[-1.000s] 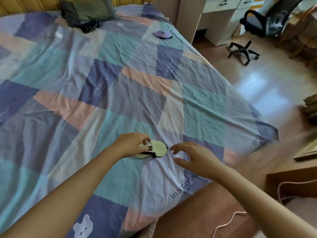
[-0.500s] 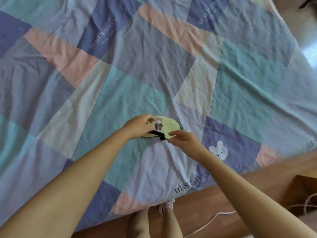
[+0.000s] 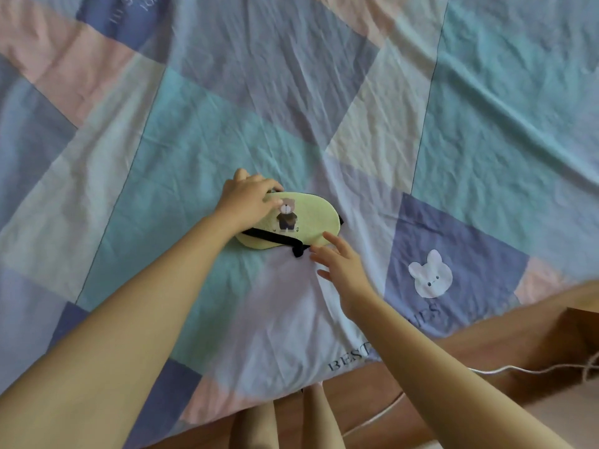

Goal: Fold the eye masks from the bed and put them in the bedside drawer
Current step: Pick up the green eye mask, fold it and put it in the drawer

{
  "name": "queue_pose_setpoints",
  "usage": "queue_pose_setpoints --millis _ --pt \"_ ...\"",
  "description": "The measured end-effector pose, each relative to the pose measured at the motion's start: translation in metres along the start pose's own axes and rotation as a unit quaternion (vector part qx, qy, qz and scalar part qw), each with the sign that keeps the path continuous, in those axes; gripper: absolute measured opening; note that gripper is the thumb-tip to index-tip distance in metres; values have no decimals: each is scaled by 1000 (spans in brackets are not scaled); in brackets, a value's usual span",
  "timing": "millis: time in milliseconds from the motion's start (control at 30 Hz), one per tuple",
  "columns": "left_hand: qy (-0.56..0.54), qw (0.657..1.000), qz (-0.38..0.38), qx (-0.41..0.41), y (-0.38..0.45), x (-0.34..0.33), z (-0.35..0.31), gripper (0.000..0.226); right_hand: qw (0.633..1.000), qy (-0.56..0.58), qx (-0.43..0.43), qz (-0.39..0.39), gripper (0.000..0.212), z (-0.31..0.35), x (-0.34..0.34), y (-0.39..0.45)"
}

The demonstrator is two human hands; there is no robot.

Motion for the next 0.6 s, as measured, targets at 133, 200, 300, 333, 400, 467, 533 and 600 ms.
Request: queue_pose_setpoints --millis 133,200,300,333,400,467,533,600 --pt "-109 992 35 -47 -18 12 -21 39 997 -41 57 -30 44 2 2 -7" --pt "-194 976 58 -81 -33 19 -44 42 986 -109 109 -56 45 12 3 -12" --pt "-274 953 55 -121 -49 32 -73 44 969 -153 195 -17 43 38 -11 -25" --pt "-278 950 50 -131 -52 37 -80 44 963 -157 218 6 39 47 -16 -30" --pt "-280 948 32 -149 -56 48 -93 45 964 -117 234 49 25 62 -22 -42" --pt "-279 947 1 -160 -59 65 -101 45 967 -70 240 59 5 76 -19 -49" --pt "-269 947 -43 -173 -60 83 -107 41 965 -54 255 41 17 90 -13 -57" --pt "-229 950 -83 -195 -62 99 -113 37 960 -50 273 34 28 105 -10 -69"
Point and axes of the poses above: each hand's wrist, its own y-axis towards the middle knuckle, its own x-axis out of the back of the hand, z = x × y, the point moved 9 cm from there along y, towards the middle knuckle, and after that the axes turned 5 degrees about -x, right-handed, at the moved point
